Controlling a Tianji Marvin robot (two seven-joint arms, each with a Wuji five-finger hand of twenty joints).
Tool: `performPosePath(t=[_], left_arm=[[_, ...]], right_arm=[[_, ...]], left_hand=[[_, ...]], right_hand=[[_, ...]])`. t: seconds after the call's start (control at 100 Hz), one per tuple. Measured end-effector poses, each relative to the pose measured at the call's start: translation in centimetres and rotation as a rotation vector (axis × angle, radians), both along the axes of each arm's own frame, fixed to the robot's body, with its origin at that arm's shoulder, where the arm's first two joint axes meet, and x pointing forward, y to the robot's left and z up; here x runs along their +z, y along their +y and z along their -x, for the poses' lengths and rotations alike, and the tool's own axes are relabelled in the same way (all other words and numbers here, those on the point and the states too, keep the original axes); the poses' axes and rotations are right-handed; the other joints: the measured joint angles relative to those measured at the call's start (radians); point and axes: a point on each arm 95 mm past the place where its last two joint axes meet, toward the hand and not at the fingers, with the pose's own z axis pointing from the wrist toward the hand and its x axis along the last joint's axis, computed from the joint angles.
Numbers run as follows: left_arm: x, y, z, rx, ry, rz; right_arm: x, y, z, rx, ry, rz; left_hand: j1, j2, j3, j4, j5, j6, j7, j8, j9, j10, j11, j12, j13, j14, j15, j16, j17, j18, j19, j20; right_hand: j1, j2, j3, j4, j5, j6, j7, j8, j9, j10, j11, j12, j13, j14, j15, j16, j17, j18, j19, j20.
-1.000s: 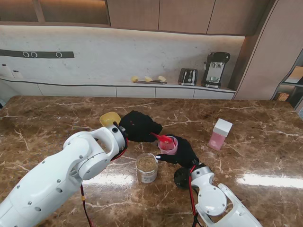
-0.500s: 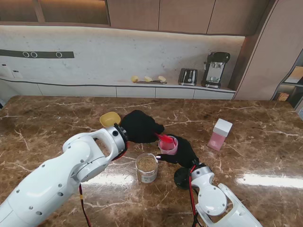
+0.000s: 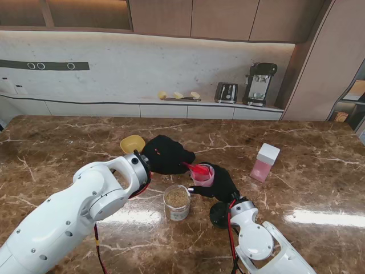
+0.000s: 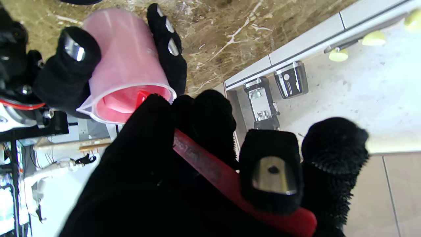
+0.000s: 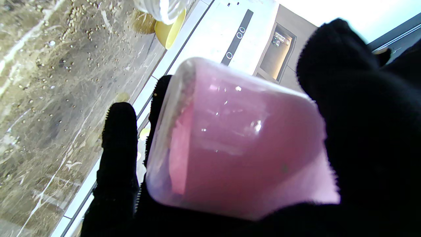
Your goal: Measure grain into the airtight container
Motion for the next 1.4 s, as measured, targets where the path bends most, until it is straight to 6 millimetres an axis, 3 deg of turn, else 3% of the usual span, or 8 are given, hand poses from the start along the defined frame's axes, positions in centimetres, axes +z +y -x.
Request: performPosePath(t=[0.49,0.72,1.09,1.28,1.4], left_arm=[[0.3,2.7,-0.8,0.239,0.378,0.353],[0.9,4.7,-0.7,0.299,0.554,0.399],[-0.5,7.2,-1.1,0.376,0.726,0.171],[-1.9,6.9,-1.8,0.387,0.779,0.064],[-2.8,6.5,-2.3,0.386,0.822,0.053]], right_arm=[[0.1,-0.7,-0.2,-0.031,0.003,0.0],[0.0,-1.6,-0.3,-0.074,0.01,0.001],[0.1,-2.3,-0.3,-0.104,0.008,0.001],[0.1,-2.4,-0.4,-0.106,0.01,0.0],[0.1,-2.5,-0.4,-0.109,0.009,-0.001]], left_hand=[[0.0,0.0,0.001,0.0,0.0,0.0,0.0,0.0,0.0,0.0,0.0,0.001,0.0,0.0,0.0,0.0,-0.001,0.002,0.0,0.0],[0.0,0.0,0.001,0.0,0.0,0.005,0.0,0.0,0.0,0.002,0.0,0.008,0.0,0.0,0.0,0.0,-0.004,0.004,0.0,0.0],[0.001,0.0,0.001,0.0,0.0,0.019,0.0,0.0,0.0,0.011,0.0,0.009,0.0,0.0,0.0,0.0,-0.014,0.007,0.0,0.0],[0.004,0.0,0.001,0.0,0.0,0.025,0.0,-0.001,0.0,0.012,0.0,0.009,0.0,0.0,0.0,0.0,-0.016,0.011,0.0,0.0],[0.044,0.003,-0.051,0.004,0.0,0.038,-0.001,-0.013,0.0,0.014,0.0,0.009,0.0,0.0,0.0,0.0,-0.033,0.013,0.0,0.01]], right_hand=[[0.0,0.0,0.0,0.0,0.0,0.0,0.0,0.0,0.0,0.0,0.0,0.0,0.0,0.0,0.0,0.0,0.0,0.0,0.0,0.0],[0.0,0.0,0.0,0.0,0.0,0.0,0.0,0.0,0.0,0.0,0.0,0.0,0.0,0.0,0.0,0.0,0.0,0.0,0.0,0.0],[0.0,0.0,0.0,0.0,0.0,0.0,0.0,0.0,0.0,0.0,0.0,0.0,0.0,0.0,0.0,0.0,0.0,0.0,0.0,0.0],[0.0,0.0,0.0,0.0,0.0,0.0,0.0,0.0,0.0,0.0,0.0,0.0,0.0,0.0,0.0,0.0,0.0,0.0,0.0,0.0],[0.0,0.0,0.0,0.0,0.0,0.0,0.0,0.0,0.0,0.0,0.0,0.0,0.0,0.0,0.0,0.0,0.0,0.0,0.0,0.0]])
